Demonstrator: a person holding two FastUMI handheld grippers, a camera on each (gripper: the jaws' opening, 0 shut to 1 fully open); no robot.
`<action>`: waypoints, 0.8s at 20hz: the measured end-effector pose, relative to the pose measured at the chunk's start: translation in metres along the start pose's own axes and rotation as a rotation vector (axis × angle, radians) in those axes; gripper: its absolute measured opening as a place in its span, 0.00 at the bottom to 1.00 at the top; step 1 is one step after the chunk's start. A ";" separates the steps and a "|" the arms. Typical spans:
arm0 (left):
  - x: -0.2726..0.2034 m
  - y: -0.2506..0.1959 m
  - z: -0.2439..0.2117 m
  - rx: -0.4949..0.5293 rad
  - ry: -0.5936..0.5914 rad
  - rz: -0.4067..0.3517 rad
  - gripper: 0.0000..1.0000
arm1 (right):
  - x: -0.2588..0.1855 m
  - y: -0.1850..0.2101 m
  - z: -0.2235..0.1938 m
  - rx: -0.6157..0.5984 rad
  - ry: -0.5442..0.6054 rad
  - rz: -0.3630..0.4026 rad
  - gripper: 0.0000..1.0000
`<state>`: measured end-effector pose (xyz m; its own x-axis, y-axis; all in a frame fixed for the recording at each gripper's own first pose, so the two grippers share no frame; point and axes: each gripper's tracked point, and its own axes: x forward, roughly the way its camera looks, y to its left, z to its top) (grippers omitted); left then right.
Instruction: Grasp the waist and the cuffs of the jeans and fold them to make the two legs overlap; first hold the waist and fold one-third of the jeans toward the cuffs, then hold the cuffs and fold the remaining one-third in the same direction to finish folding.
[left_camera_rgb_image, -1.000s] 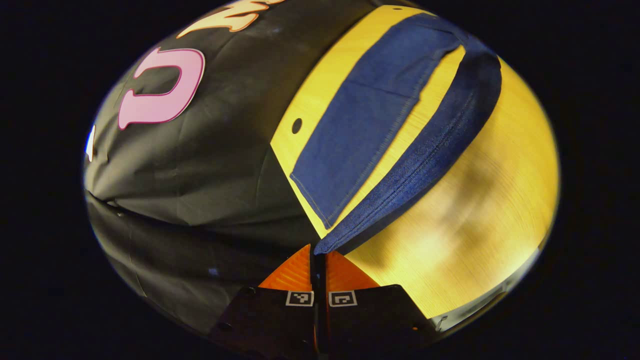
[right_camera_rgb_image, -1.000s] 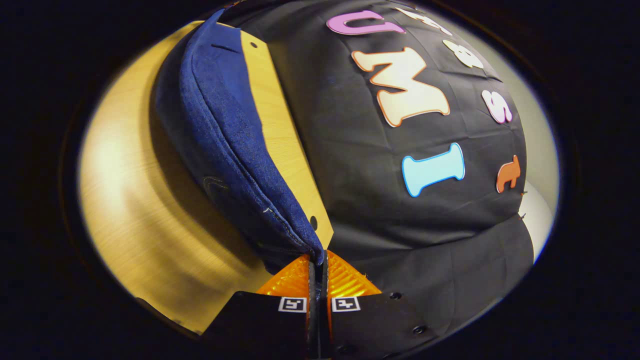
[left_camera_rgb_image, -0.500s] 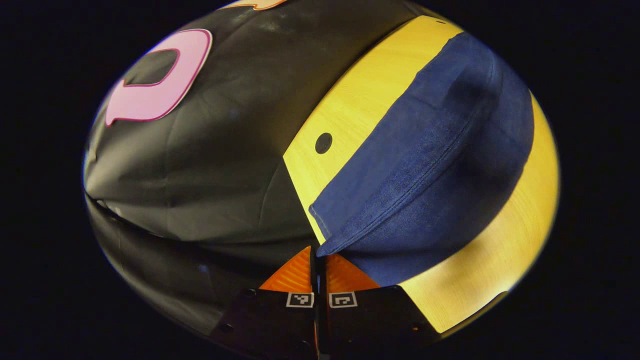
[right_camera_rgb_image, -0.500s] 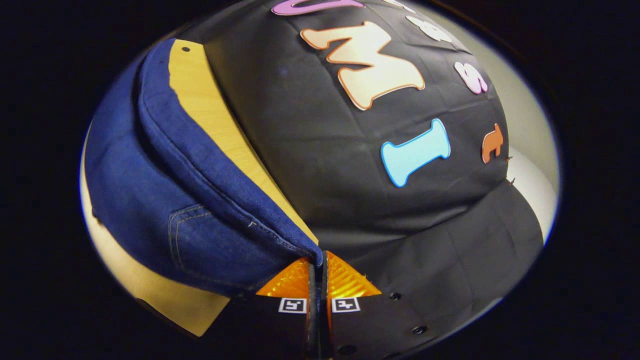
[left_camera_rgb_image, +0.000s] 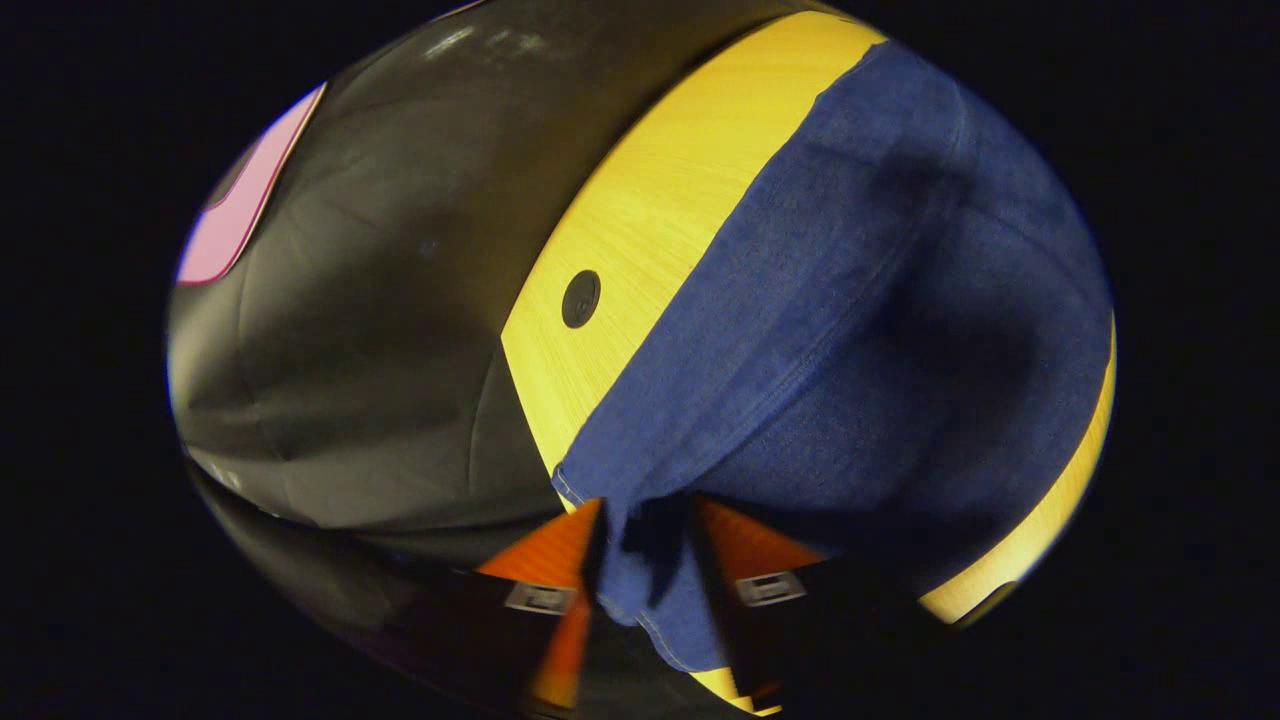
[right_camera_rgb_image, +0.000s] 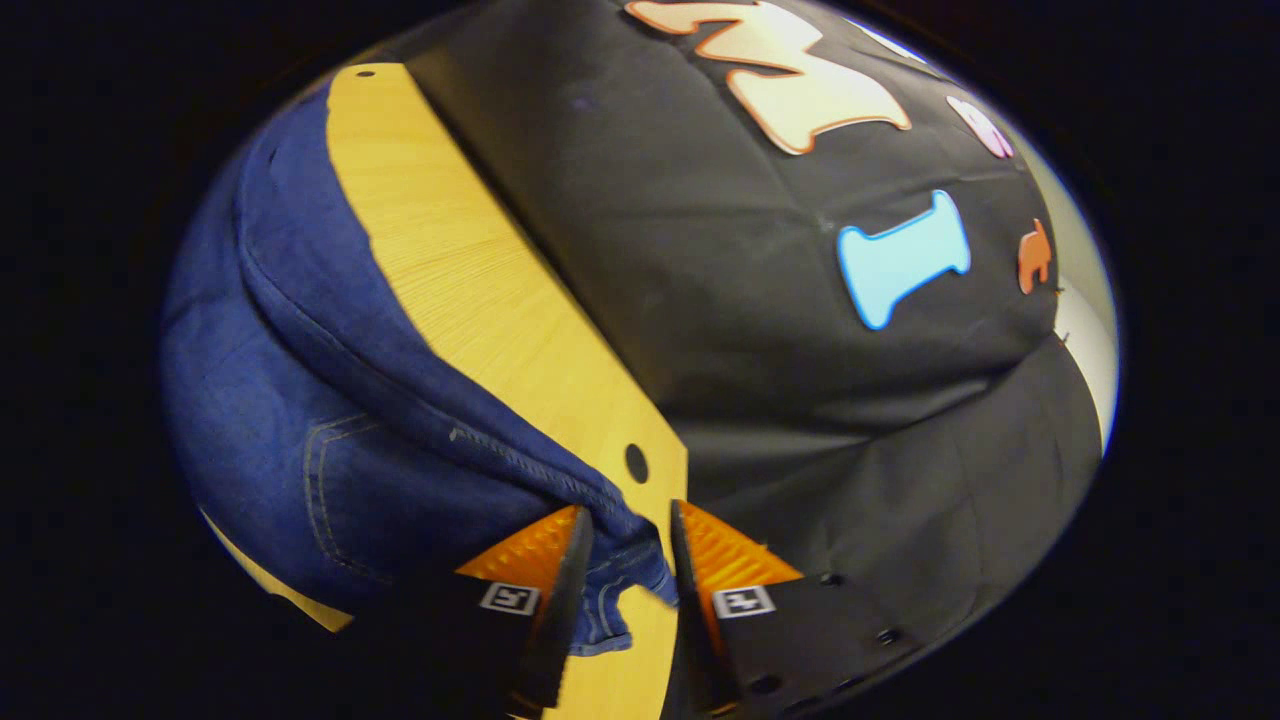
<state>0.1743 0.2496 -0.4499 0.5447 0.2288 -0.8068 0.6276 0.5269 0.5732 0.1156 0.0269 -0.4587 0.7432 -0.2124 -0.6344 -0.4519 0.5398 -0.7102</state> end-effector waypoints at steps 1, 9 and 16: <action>-0.004 0.006 0.002 -0.035 -0.011 0.038 0.72 | -0.003 -0.011 -0.003 0.051 0.004 -0.014 0.69; -0.083 0.031 0.012 -0.495 -0.195 0.147 0.94 | -0.063 -0.027 -0.039 0.788 0.080 0.189 0.99; -0.090 0.037 0.029 -0.723 -0.322 0.068 0.95 | -0.070 0.021 -0.056 1.351 0.341 0.446 0.98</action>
<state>0.1648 0.2252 -0.3519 0.7725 0.0898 -0.6287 0.1307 0.9462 0.2959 0.0267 0.0077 -0.4466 0.4316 0.0988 -0.8966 0.3313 0.9072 0.2594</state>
